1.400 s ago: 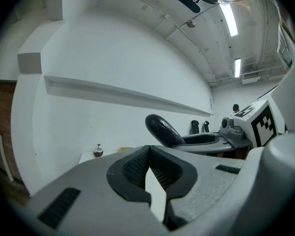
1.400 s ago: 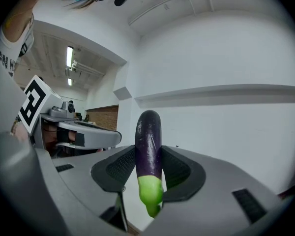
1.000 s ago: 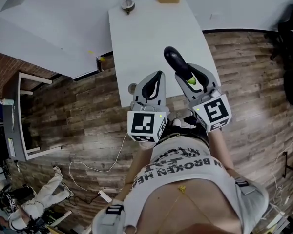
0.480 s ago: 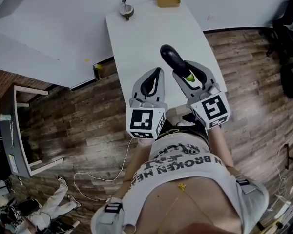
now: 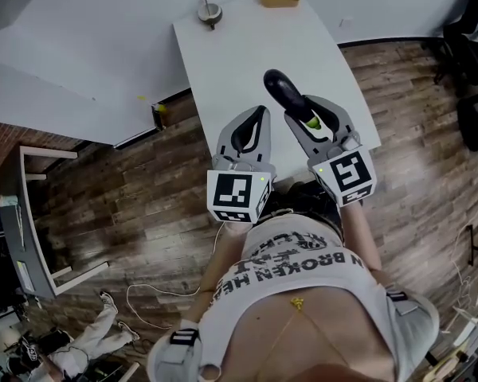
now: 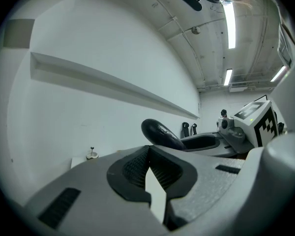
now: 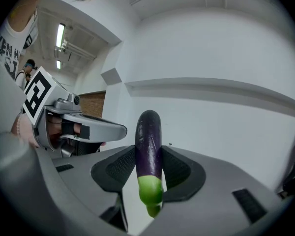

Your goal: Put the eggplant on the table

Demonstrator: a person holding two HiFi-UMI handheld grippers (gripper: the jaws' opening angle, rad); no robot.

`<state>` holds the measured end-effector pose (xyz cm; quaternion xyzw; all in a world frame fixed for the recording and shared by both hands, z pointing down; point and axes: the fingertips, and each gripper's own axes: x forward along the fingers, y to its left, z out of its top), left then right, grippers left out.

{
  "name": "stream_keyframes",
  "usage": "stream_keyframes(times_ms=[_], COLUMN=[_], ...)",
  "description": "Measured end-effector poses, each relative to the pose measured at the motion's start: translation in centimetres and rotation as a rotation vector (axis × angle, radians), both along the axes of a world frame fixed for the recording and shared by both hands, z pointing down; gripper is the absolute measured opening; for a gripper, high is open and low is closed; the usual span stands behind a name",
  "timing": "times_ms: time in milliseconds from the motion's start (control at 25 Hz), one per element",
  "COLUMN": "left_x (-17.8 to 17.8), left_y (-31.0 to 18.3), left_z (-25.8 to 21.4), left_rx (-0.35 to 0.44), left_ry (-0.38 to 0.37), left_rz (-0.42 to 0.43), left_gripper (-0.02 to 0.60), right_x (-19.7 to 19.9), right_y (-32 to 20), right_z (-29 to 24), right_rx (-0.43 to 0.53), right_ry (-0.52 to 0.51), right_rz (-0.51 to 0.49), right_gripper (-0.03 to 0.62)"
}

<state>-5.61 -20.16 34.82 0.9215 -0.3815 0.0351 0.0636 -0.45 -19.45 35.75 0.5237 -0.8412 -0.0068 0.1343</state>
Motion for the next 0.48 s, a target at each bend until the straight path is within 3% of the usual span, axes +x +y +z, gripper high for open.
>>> stream_keyframes(times_ms=[480], left_x=[1.0], left_y=[-1.1], left_z=[-0.4], left_rx=[0.007], left_ry=[0.003], left_rz=[-0.081], left_gripper=[-0.002], right_x=[0.9], right_y=[-1.7], right_z=[-0.5], right_rx=[0.01], right_ry=[0.018], right_rz=[-0.094], right_gripper=[0.167])
